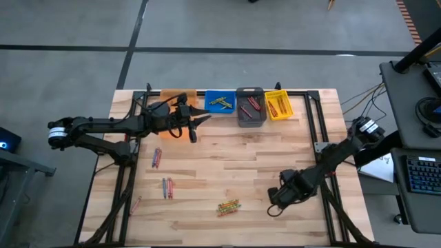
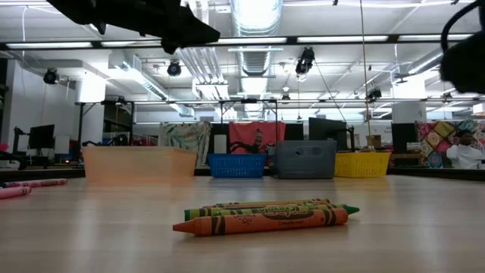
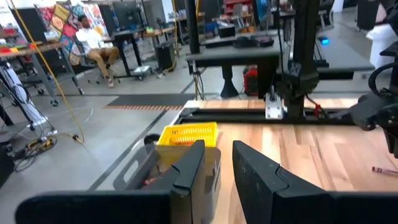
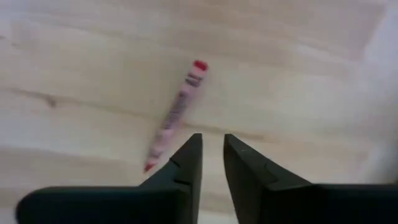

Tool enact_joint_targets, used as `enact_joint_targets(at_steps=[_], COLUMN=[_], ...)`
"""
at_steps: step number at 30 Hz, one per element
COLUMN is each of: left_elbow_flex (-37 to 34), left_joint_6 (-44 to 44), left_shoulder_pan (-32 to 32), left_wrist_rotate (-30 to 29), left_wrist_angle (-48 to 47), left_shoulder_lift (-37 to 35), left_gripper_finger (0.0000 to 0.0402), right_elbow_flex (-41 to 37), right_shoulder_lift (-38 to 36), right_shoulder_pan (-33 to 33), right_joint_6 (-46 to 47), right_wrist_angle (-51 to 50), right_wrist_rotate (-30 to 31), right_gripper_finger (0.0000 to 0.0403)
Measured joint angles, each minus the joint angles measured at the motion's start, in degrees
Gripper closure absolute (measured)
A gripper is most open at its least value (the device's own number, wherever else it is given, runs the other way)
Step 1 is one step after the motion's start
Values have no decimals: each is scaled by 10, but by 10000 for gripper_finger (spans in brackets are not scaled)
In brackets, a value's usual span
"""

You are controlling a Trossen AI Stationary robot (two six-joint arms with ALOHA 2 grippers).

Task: Sort crayons
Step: Put the red crayon into the black bin

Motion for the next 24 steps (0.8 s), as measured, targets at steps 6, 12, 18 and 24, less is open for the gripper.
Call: enact_joint_targets(at_steps=[6,12,18,24], left_elbow_flex=[0,0,0,0], left_joint_6=[-11,-26,-28,-28], left_shoulder_pan=[-2,-5,-5,-5], left_wrist_rotate=[34,34,34,33], left_wrist_angle=[-62,-115,-125,-144], left_shoulder_lift=[0,-2,-20,-50], left_gripper_finger=[337,337,337,337], right_elbow_flex=[0,2,32,55], right_shoulder_lift=[49,49,47,100], right_shoulder_pan=[-53,-95,-121,-139], right_joint_6=[-80,-134,-153,-181], right_wrist_angle=[15,42,68,126], right_wrist_rotate=[11,17,68,72], right_gripper_finger=[287,241,240,241])
